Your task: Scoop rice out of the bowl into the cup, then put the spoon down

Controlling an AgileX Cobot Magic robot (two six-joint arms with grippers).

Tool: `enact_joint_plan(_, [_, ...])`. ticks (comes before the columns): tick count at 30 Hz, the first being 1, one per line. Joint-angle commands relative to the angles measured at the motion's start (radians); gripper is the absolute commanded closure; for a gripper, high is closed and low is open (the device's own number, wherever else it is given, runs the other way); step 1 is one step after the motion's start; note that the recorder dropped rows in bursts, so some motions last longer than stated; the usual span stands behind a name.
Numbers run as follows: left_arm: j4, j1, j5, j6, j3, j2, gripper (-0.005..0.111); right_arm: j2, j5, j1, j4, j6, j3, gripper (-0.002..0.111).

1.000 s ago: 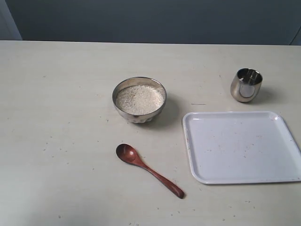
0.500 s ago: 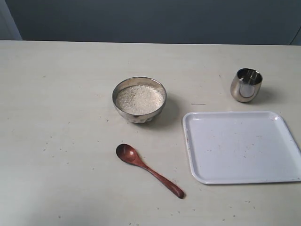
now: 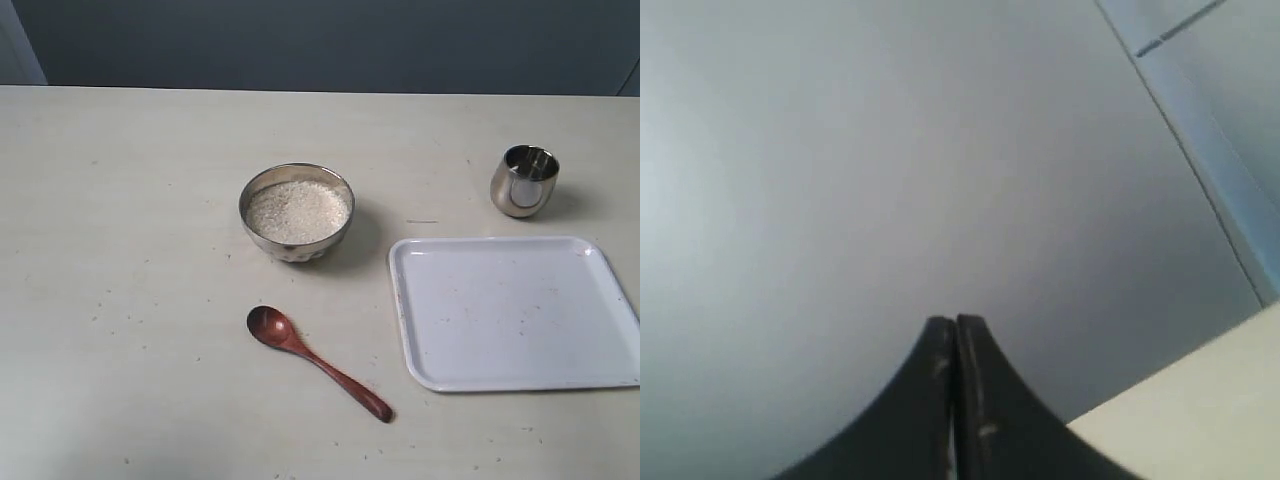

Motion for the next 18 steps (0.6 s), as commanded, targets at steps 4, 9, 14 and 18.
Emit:
enact_joint_plan(4, [0.001, -0.004, -0.001, -0.007, -0.004, -0.004, 0.106, 0.440, 0.576, 0.075, -0.185, -0.417, -0.649, 0.108])
enact_joint_plan(9, [0.001, -0.004, -0.001, -0.007, -0.004, -0.004, 0.106, 0.866, 1.020, 0.131, 0.091, -0.728, -1.039, 0.108])
enact_joint_plan(14, [0.001, -0.004, -0.001, -0.007, -0.004, -0.004, 0.106, 1.217, 1.215, 0.272, 0.229, -0.854, -1.222, 0.102])
enact_joint_plan(18, [0.001, -0.004, -0.001, -0.007, -0.004, -0.004, 0.106, 1.447, 1.245, 0.395, 0.225, -0.863, -1.229, 0.082])
